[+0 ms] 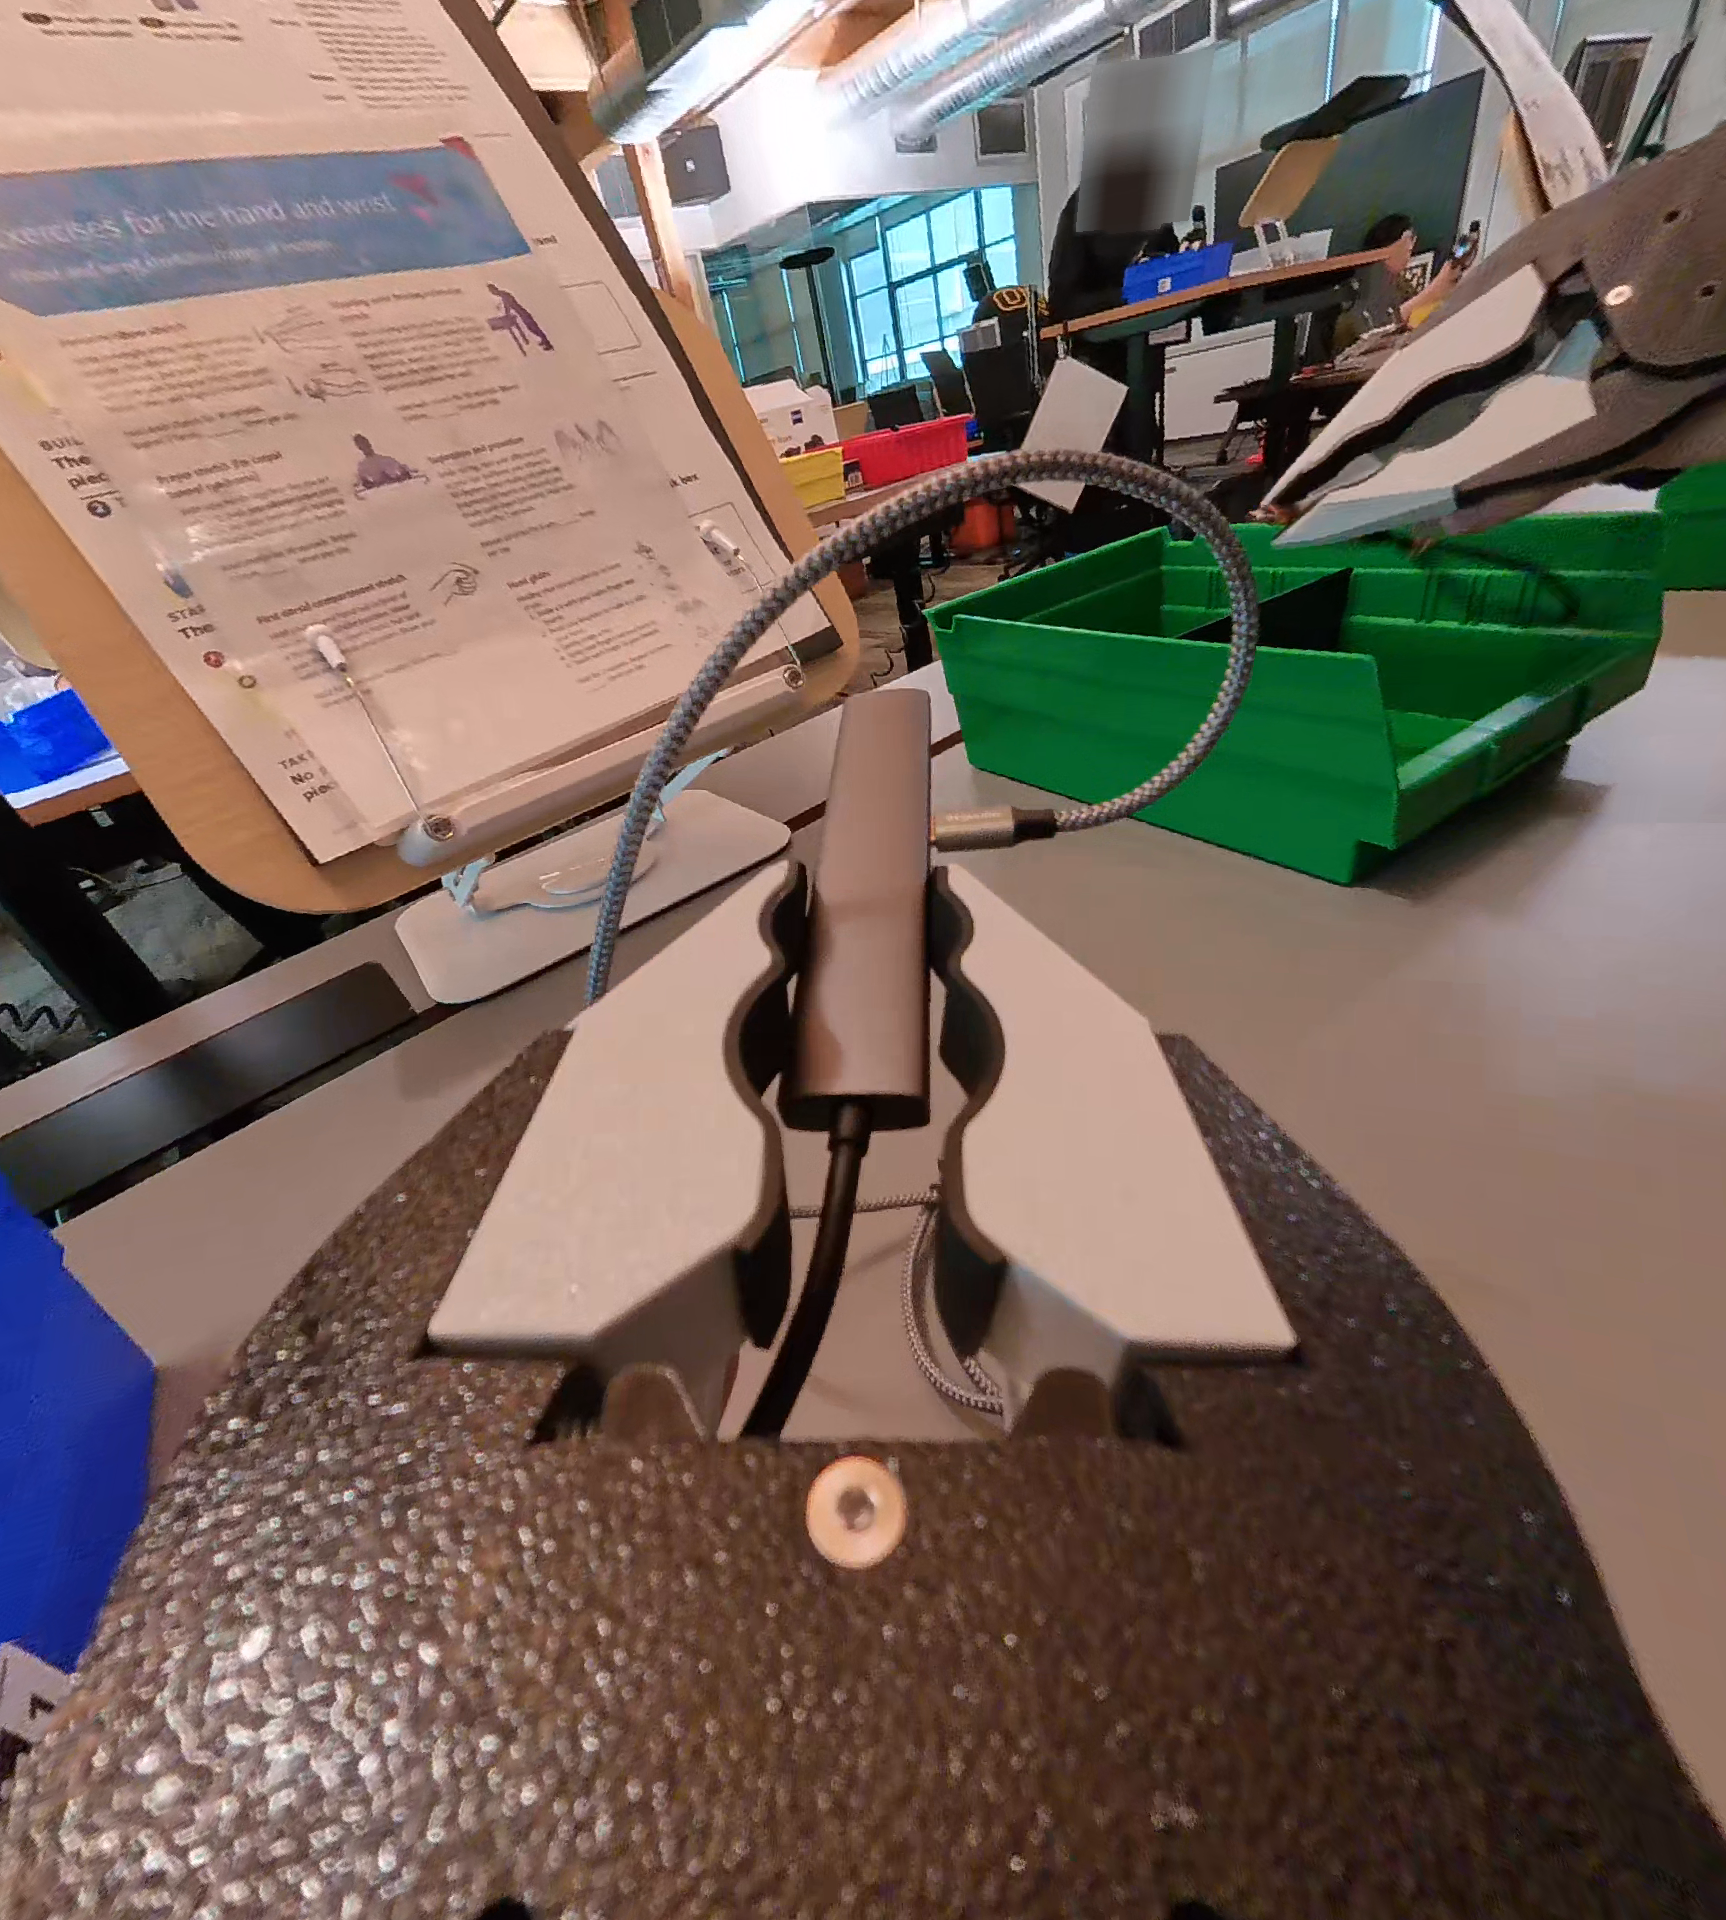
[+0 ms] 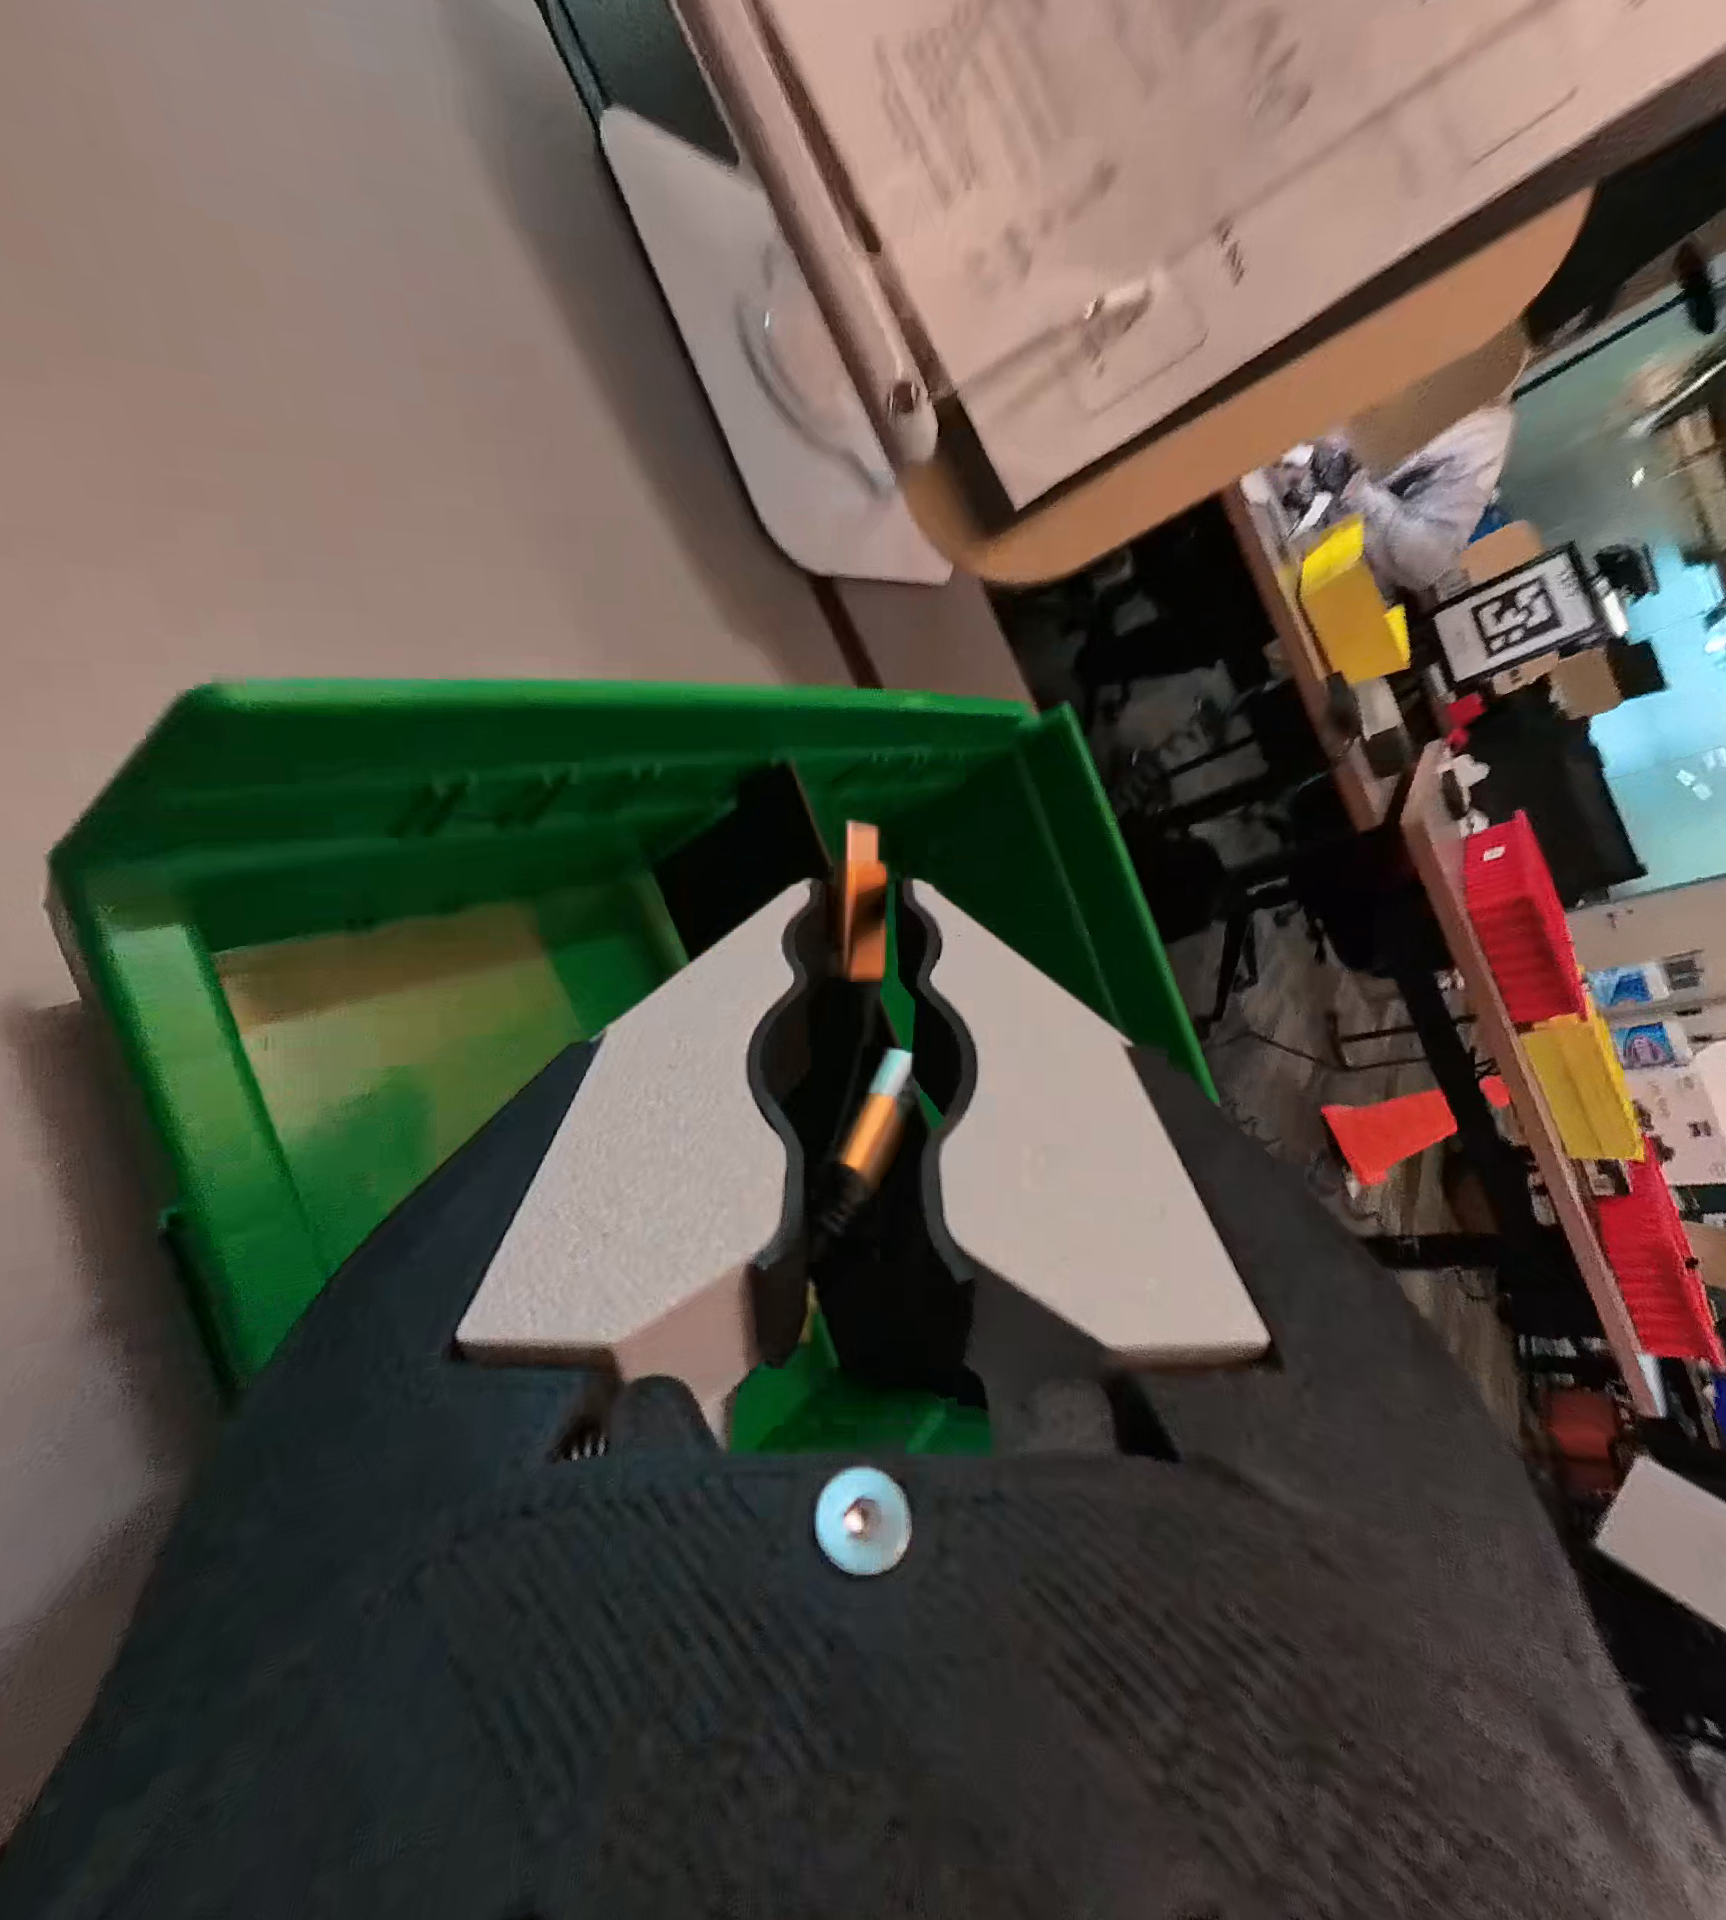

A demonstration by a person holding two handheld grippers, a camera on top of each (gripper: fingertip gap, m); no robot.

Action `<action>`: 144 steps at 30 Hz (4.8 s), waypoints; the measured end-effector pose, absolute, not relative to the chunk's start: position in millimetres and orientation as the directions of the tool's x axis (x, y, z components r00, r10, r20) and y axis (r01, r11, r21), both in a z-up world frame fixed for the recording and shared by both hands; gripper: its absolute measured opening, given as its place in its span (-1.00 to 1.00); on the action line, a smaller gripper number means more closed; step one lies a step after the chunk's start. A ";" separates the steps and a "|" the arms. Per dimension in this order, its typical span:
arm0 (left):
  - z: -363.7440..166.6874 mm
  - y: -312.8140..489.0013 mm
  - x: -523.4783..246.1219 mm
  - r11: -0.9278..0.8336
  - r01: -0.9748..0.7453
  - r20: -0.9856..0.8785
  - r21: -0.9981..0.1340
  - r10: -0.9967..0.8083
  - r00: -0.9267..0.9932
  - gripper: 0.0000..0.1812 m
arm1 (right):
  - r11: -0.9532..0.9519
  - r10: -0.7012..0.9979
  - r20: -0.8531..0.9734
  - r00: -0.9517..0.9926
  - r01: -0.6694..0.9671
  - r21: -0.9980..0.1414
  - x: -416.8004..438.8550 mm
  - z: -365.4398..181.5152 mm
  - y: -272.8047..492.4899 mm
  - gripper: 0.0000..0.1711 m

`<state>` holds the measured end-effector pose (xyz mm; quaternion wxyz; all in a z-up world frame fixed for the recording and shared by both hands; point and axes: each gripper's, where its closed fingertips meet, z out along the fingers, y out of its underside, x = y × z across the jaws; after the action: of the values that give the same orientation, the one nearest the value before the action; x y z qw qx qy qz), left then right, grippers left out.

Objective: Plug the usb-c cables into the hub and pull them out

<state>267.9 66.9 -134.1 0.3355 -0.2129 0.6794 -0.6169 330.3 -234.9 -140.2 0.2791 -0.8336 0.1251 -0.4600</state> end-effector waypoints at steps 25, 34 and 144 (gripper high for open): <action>-155.2 66.8 278.0 0.199 0.045 -0.180 -0.979 -0.735 -0.654 -0.77 | -0.037 -0.628 0.065 0.776 0.054 -0.998 266.7 -145.9 42.6 -0.51; -156.9 60.3 275.7 0.196 0.051 -0.180 -0.979 -0.729 -0.661 -0.77 | -0.045 -0.633 0.099 0.768 0.091 -0.995 265.8 -146.1 46.5 -0.78; -160.3 16.4 187.3 0.072 0.056 -0.062 -0.996 -0.072 -0.995 -0.77 | -0.624 -0.775 0.253 0.579 -0.763 -0.166 270.7 -214.3 -307.4 -0.35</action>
<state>187.3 16.4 -160.3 0.0472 -0.0055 0.7305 -0.6812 270.7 -307.4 -214.3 0.0192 -0.8883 0.4330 -0.1519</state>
